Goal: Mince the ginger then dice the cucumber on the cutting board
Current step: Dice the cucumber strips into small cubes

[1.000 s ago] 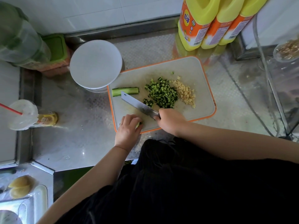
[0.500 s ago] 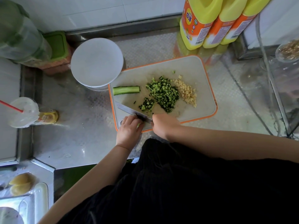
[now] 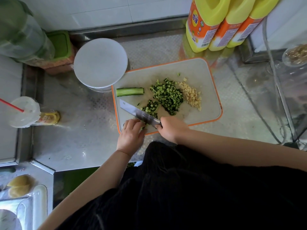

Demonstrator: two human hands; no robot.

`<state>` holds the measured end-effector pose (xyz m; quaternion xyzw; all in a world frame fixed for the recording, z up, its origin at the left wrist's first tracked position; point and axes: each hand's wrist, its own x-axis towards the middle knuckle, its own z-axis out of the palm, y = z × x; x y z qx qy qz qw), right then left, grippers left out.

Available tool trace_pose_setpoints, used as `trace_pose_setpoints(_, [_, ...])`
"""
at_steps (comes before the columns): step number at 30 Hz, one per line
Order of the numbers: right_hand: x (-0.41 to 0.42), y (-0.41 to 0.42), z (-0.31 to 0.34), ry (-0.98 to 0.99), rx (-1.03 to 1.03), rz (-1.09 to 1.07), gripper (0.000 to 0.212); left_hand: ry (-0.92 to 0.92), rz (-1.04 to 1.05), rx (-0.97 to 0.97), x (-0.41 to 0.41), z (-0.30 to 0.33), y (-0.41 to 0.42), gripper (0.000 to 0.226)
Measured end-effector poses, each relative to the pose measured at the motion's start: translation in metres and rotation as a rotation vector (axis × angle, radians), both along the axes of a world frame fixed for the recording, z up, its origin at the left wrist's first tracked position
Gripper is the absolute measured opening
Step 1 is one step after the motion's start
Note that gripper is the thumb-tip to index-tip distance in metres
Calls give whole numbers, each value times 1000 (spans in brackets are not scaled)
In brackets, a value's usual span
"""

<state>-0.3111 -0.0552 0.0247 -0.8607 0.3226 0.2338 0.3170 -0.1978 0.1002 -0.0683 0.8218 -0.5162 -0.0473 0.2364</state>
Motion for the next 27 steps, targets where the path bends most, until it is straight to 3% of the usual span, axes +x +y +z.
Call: trace_pose_setpoints(27, [8, -4, -1, -1, 21, -53, 27, -50, -4, -61, -2, 1, 2, 27])
